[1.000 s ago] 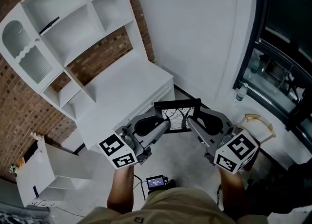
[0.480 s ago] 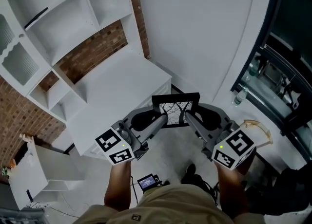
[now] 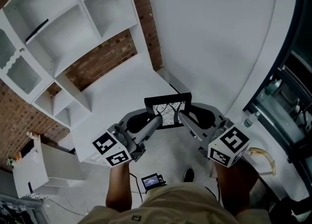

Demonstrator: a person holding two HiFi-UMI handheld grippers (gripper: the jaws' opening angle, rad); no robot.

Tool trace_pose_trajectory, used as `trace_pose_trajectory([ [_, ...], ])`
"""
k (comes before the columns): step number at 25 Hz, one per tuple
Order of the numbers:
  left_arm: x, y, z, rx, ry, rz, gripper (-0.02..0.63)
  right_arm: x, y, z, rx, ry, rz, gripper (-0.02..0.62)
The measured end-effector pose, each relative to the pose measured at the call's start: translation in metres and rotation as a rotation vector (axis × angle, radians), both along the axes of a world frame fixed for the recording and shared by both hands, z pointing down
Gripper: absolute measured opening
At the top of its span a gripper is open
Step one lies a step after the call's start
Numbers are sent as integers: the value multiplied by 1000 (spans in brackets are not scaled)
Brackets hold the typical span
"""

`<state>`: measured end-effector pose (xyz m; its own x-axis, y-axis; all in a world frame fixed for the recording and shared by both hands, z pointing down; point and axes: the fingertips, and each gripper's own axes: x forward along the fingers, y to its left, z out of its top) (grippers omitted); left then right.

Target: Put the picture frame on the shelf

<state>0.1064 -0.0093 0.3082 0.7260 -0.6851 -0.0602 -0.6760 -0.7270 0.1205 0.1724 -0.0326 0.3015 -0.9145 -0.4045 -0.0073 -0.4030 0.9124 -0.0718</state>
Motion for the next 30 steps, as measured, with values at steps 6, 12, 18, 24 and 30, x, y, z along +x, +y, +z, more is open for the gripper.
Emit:
trace_pose_trajectory([
  [6, 9, -23, -5, 19, -18, -59, 87, 8, -26, -3, 11, -21, -49, 94],
  [12, -3, -86, -11, 24, -61, -171, 87, -5, -95, -5, -18, -64, -121, 94],
  [18, -43, -124, -18, 54, -73, -259, 89, -48, -138, -14, -8, -78, -172, 94],
  [24, -114, -171, -23, 119, -102, -364, 91, -113, -188, -20, 3, -82, -188, 87],
  [30, -186, -215, -27, 136, -98, -404, 91, -184, -234, -28, 36, -48, -173, 87],
])
